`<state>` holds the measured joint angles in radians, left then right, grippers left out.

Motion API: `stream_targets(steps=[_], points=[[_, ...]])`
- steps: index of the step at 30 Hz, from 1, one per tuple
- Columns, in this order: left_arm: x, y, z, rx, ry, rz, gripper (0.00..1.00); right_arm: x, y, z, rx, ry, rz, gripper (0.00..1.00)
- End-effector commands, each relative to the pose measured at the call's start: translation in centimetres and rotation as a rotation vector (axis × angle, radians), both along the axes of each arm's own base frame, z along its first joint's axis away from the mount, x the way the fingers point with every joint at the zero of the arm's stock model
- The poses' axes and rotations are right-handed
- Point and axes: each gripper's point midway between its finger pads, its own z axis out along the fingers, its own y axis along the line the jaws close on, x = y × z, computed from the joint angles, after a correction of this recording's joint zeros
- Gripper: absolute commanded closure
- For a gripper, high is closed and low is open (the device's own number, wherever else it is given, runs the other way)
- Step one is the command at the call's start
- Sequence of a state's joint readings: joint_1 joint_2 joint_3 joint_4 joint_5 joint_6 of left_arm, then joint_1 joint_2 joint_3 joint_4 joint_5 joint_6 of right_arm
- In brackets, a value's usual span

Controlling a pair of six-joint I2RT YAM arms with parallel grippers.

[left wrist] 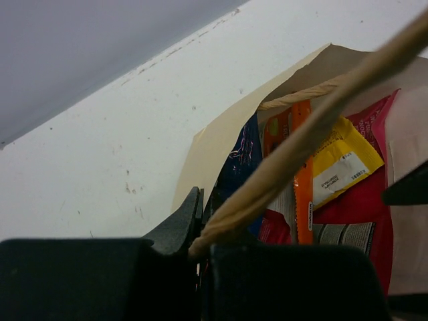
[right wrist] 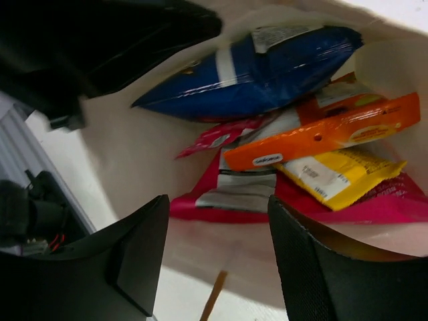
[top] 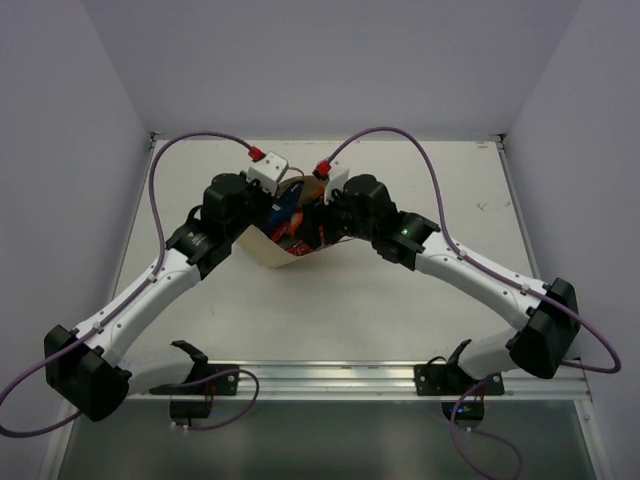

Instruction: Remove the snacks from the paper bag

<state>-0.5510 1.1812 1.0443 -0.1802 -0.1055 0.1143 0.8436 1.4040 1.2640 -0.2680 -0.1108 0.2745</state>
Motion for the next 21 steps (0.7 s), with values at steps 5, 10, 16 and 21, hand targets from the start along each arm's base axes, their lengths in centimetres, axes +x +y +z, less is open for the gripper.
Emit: stream_targets(steps=[5, 10, 16, 21], points=[[-1.6, 0.5, 2.8, -0.107, -0.092, 0.023, 1.00, 3.2, 2.3, 1.9, 0.134, -0.043, -0.171, 0.38], [-1.6, 0.2, 2.5, -0.109, -0.084, 0.020, 1.00, 3.4, 4.2, 1.6, 0.161, -0.037, -0.193, 0.39], [-1.2, 0.0, 2.1, -0.120, -0.065, 0.057, 1.00, 2.9, 6.0, -2.4, 0.098, 0.053, -0.216, 0.41], [-1.1, -0.1, 2.3, -0.134, -0.066, 0.062, 1.00, 2.7, 5.8, -5.3, 0.060, 0.101, -0.262, 0.43]])
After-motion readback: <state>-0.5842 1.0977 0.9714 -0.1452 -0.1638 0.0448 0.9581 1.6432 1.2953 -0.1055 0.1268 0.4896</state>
